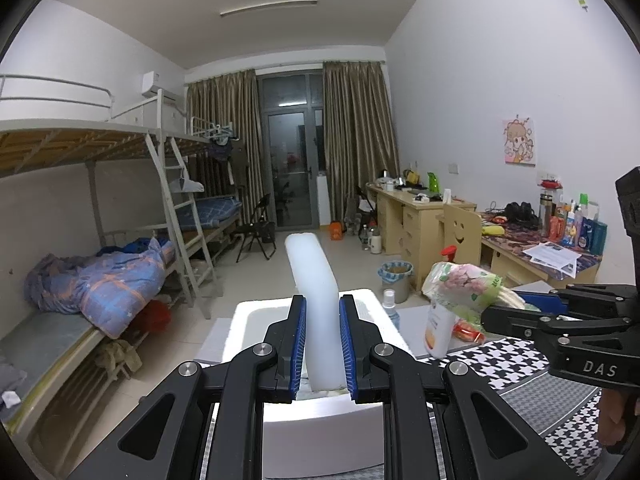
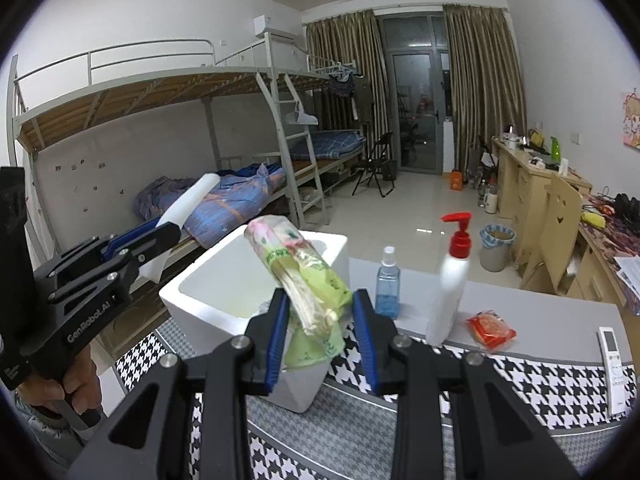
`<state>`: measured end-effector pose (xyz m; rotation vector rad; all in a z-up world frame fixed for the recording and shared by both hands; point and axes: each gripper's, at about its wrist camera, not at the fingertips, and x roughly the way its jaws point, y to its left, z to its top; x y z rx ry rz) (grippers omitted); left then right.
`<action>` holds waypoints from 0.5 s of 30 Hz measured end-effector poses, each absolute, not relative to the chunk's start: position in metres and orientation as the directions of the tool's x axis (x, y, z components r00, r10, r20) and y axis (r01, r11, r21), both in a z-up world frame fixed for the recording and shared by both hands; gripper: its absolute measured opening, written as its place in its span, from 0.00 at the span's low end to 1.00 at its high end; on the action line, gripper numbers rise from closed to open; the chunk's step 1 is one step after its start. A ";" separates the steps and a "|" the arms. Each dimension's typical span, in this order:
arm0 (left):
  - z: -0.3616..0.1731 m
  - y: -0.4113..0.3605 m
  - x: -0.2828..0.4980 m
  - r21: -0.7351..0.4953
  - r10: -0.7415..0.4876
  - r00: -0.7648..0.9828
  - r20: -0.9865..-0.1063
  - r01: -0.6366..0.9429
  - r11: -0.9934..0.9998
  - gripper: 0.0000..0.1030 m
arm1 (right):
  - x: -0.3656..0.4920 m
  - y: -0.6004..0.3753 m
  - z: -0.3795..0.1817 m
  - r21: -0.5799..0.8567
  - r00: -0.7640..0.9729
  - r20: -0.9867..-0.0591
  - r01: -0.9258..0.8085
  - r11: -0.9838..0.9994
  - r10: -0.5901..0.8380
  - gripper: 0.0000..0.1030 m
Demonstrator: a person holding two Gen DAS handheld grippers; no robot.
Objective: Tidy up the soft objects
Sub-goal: 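Carry the foam roll and snack pack over the white foam box with both tools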
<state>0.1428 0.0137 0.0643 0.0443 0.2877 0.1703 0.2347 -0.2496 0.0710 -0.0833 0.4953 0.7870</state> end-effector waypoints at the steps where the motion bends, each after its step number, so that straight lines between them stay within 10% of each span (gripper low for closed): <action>1: 0.064 0.016 0.142 0.068 0.175 0.944 -0.279 -0.162 0.984 0.17 | 0.235 -0.248 0.071 0.108 0.597 -0.458 -0.698 0.708 0.659 0.36; 15: 0.061 0.041 0.141 0.076 0.231 0.932 -0.281 -0.218 0.973 0.17 | 0.237 -0.214 0.074 0.078 0.566 -0.479 -0.734 0.675 0.671 0.36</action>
